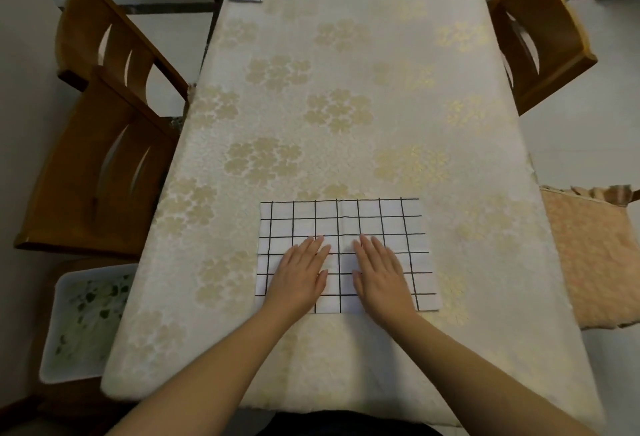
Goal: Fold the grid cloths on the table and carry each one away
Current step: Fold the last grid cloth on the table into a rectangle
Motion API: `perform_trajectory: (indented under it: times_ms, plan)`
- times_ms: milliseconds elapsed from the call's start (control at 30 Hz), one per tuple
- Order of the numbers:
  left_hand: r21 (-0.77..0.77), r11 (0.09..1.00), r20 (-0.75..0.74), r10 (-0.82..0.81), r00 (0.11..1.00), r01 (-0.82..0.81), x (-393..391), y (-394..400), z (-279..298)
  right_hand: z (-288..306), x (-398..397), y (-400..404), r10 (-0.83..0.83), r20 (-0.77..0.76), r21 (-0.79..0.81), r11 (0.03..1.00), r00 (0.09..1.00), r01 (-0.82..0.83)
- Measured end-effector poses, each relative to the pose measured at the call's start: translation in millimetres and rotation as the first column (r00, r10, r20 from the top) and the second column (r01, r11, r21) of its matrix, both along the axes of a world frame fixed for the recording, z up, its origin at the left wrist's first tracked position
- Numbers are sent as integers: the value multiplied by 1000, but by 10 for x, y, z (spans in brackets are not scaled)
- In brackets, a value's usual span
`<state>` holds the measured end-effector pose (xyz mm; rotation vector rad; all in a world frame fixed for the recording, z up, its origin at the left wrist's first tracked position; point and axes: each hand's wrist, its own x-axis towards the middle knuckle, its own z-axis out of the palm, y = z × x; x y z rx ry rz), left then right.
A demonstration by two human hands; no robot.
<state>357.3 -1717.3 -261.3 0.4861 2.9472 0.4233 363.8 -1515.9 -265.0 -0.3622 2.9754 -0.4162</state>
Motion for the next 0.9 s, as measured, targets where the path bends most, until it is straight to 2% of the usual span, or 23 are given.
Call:
perform_trajectory:
  times_ms: [133,233,467,600,900]
  plan:
    - [-129,992,74,5,997,4,-59,24,-140,-144,-173,-176,78,107,46,995,991,-83]
    - [-168,986,99,15,995,2,-28,-28,-231,-235,-210,-106,105,114,63,992,988,-113]
    - [-247,966,107,105,989,-76,-2,-171,-232,-215,-301,394,-21,91,120,993,996,10]
    - [-244,965,111,129,985,-99,36,-431,-219,-157,-322,751,-114,102,169,981,988,95]
    - [-258,960,111,138,984,-105,62,-551,-217,-142,-358,856,-125,128,164,981,984,103]
